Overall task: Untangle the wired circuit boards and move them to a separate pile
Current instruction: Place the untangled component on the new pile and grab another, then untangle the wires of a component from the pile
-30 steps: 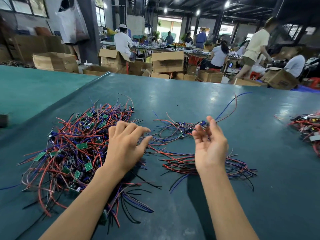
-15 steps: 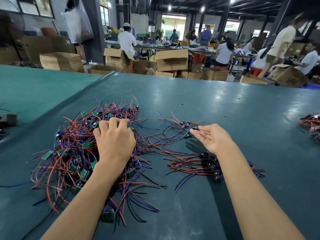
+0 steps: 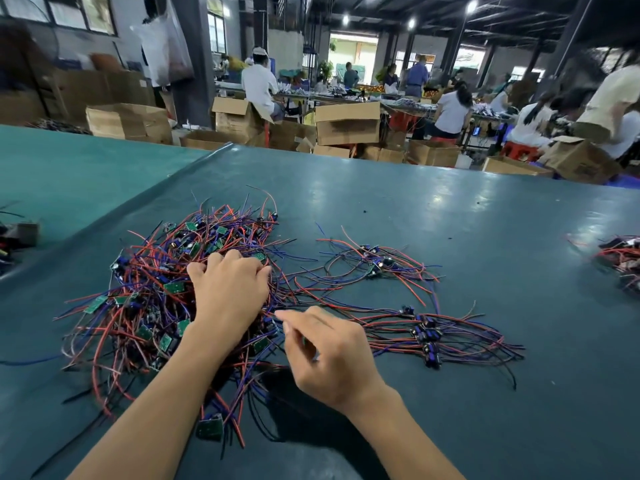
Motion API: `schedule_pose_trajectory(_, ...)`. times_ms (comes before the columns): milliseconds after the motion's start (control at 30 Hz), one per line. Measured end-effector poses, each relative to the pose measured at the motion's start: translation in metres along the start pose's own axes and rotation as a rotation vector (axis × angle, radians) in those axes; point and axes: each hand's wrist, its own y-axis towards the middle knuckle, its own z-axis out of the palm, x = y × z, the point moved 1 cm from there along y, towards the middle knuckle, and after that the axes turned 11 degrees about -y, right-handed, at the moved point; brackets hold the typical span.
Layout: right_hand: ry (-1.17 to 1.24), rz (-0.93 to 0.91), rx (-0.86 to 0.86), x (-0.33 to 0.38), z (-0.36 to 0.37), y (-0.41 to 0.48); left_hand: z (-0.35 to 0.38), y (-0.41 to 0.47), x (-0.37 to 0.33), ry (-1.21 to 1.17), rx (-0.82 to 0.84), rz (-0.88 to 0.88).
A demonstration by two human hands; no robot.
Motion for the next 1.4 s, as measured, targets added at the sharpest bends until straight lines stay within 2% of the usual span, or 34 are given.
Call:
schedule_pose_trajectory(167, -0.002, 0.063, -0.014, -0.011, 0.001, -0.003, -0.009, -0.007, -0.014, -0.137, -0.344, 0.121)
schedule_pose_trajectory(300, 0.037, 0.205, -0.036, -0.024, -0.002, -0.002, -0.017, -0.010, -0.024, -0.287, -0.482, 0.323)
schedule_pose_trajectory(400, 0.174, 0.400, -0.029, -0.030, -0.001, -0.003, -0.021, -0.012, -0.032, -0.420, -0.448, 0.475)
schedule_pose_trajectory(500, 0.263, 0.534, -0.029, -0.035, 0.001, -0.001, -0.023, -0.015, -0.036, -0.544, -0.385, 0.533)
schedule_pose_trajectory(600, 0.264, 0.551, -0.036, -0.040, 0.002, -0.001, -0.026, -0.015, -0.036, -0.550, -0.376, 0.582)
schedule_pose_trajectory(767, 0.273, 0.446, 0.037, -0.045, 0.009, 0.017, -0.029, -0.014, -0.031, -0.564, -0.283, 0.760)
schedule_pose_trajectory(900, 0.243, 0.429, 0.042, -0.050, 0.011, 0.027, -0.029, -0.013, -0.028, -0.600, -0.212, 0.743)
schedule_pose_trajectory(1000, 0.383, 0.580, -0.005, -0.051, 0.001, 0.025, -0.029, -0.011, -0.021, -0.593, -0.225, 0.670)
schedule_pose_trajectory(1167, 0.559, 0.667, -0.117, -0.054, -0.024, 0.024, -0.026, -0.007, -0.016, -0.580, -0.274, 0.611)
schedule_pose_trajectory(1267, 0.695, 0.715, -0.067, -0.052, -0.028, 0.022, -0.022, -0.006, -0.015, -0.569, -0.284, 0.581)
schedule_pose_trajectory(1400, 1.097, 0.820, 0.138, -0.049, -0.026, 0.021, -0.022, -0.005, -0.013, -0.562, -0.295, 0.593)
